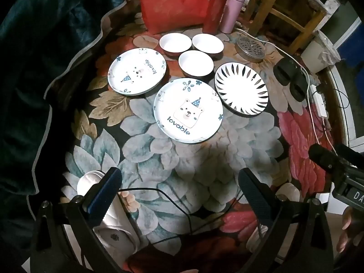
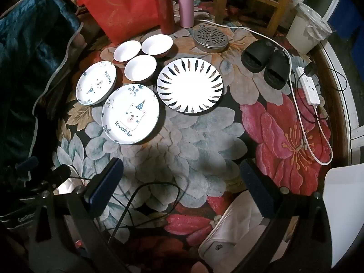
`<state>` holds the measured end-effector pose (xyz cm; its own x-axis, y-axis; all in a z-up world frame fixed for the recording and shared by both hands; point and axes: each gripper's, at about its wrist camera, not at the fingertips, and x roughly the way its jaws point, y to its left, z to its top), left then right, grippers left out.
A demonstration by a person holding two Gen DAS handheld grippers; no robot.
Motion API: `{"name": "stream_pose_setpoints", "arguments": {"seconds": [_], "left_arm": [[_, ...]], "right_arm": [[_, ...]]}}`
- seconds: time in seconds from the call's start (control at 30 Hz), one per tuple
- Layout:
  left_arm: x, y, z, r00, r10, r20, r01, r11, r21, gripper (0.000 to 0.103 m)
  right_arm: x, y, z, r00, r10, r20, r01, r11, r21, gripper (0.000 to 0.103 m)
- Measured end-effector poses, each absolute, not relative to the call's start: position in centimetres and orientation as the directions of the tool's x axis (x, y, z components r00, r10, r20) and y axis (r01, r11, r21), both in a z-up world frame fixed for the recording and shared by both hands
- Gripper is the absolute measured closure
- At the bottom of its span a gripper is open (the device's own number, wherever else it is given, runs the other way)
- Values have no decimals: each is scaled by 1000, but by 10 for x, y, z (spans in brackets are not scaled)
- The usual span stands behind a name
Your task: Organize plates and bowls
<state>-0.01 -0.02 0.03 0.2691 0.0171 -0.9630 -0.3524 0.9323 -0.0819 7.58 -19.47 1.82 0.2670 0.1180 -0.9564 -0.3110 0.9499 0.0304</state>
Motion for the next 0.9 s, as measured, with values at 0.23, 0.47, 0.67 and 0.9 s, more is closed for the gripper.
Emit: {"name": "stream_pose_setpoints", "arguments": {"seconds": [0.23,0.47,0.67,0.9], "left_arm": [[1,0,1,265,35,-964,-361,930,-65,1],[14,5,9,263,34,-964,-367,928,-67,1],[3,2,4,275,32,-961,-353,933,-70,1],[4,3,2,273,34,-961,-354,933,-67,1]], "right_arm": [[75,-194,17,265,114,-957,-310,950,28,0],[75,-194,16,265,115,-957,-312,950,28,0],[74,-195,15,264,113,-958,-310,950,27,0],[74,-196,14,264,111,-958,-311,950,24,0]]}}
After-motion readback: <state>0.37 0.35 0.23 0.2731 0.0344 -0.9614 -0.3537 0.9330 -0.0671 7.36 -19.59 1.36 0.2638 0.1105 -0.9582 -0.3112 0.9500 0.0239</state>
